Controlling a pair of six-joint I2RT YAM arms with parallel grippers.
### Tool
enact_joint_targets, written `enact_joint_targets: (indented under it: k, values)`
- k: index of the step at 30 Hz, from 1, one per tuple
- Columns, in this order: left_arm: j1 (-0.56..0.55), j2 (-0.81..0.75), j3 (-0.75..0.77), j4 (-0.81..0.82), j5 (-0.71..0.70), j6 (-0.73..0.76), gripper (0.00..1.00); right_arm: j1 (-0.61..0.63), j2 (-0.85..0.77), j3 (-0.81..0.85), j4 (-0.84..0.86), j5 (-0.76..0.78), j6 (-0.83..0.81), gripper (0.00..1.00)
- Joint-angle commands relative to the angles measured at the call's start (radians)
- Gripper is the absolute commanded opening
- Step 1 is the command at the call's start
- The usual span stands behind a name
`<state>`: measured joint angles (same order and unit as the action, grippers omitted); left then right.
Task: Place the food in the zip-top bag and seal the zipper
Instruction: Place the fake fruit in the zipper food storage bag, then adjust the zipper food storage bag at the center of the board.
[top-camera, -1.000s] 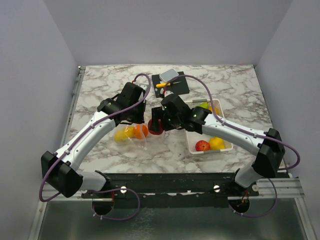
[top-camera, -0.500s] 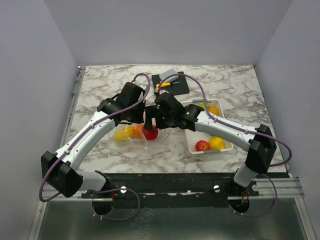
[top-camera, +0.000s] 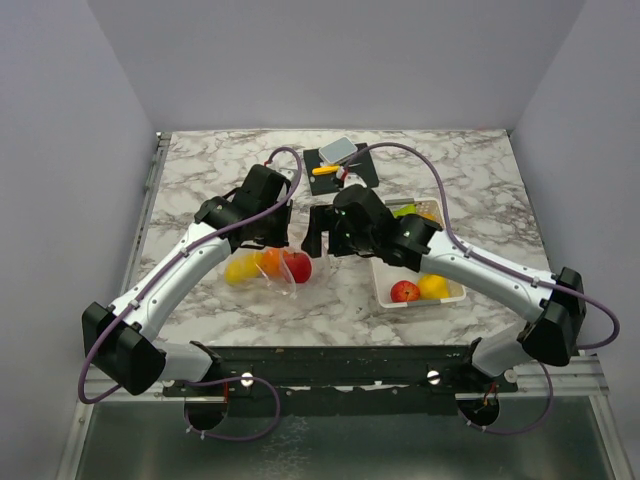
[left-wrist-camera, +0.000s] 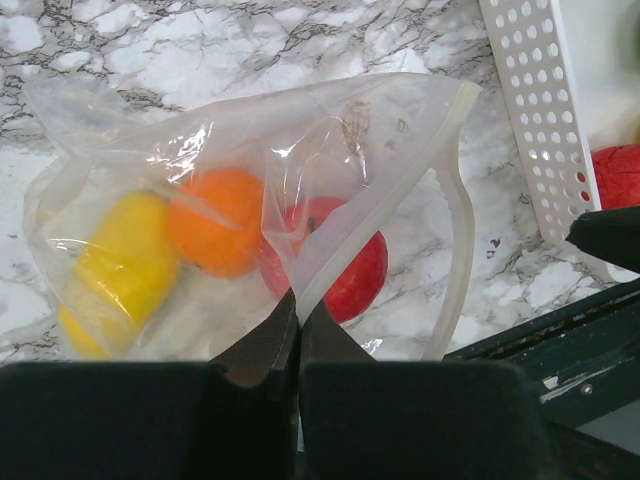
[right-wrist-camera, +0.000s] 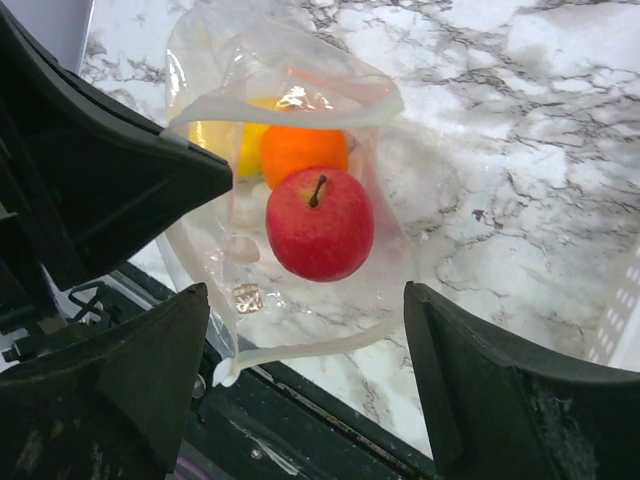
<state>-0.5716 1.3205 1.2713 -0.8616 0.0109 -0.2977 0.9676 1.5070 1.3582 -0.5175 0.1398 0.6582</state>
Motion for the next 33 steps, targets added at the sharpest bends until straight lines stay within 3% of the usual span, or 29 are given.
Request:
enact_joint_targets:
  k: [1,8,33]
  values:
    - [-0.004,-0.004,0.009,0.006,0.015,0.005,0.0,0.008,-0.049,-0.059,-0.044,0.088,0.053,0.82]
    - [-0.004,0.0,0.011,0.001,0.015,0.004,0.0,0.008,-0.067,-0.123,-0.095,0.126,0.153,0.75]
    - [-0.003,-0.009,0.0,-0.001,0.015,-0.004,0.0,-0.018,0.101,-0.237,0.12,-0.004,0.327,0.46]
